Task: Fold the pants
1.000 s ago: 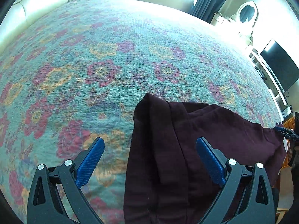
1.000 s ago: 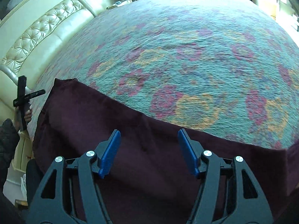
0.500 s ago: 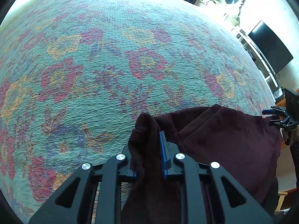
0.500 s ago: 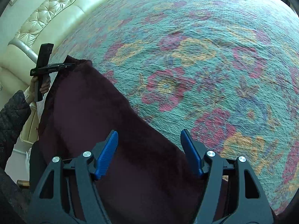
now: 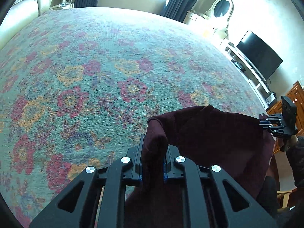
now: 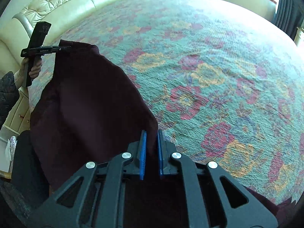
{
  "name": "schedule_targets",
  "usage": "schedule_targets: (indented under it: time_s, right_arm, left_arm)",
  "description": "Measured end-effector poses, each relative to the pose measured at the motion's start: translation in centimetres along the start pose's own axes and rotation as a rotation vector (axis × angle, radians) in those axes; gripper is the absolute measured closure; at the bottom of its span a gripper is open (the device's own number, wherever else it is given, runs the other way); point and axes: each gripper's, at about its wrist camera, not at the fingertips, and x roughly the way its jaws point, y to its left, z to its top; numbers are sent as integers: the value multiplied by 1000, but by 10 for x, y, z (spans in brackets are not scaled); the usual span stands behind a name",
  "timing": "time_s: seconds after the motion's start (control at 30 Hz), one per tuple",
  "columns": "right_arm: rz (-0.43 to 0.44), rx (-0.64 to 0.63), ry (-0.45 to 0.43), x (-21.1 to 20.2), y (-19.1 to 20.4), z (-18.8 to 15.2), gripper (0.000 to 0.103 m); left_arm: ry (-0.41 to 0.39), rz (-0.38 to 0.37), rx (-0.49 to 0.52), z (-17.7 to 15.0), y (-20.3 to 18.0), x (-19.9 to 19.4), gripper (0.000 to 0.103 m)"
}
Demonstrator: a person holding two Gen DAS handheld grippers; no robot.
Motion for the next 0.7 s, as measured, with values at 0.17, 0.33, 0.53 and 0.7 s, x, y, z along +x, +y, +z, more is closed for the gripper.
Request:
schedule_targets:
  time_s: [0.17, 0.33, 0.53, 0.7]
  right_arm:
    - [-91, -61, -66, -28, 46, -34, 94]
    - [-134, -123, -54, -22, 91, -76, 94]
    - [-166, -159, 29, 6, 123, -122, 93]
    - [-187, -109, 25, 14, 131, -138, 76]
  left_arm:
    - [-48, -29, 21, -36, -22, -47, 89]
    - [-40, -32, 26, -97, -32, -72, 88]
    - [-39, -72, -96, -166, -10, -84, 84]
    - [53, 37, -92, -206, -14, -65, 70]
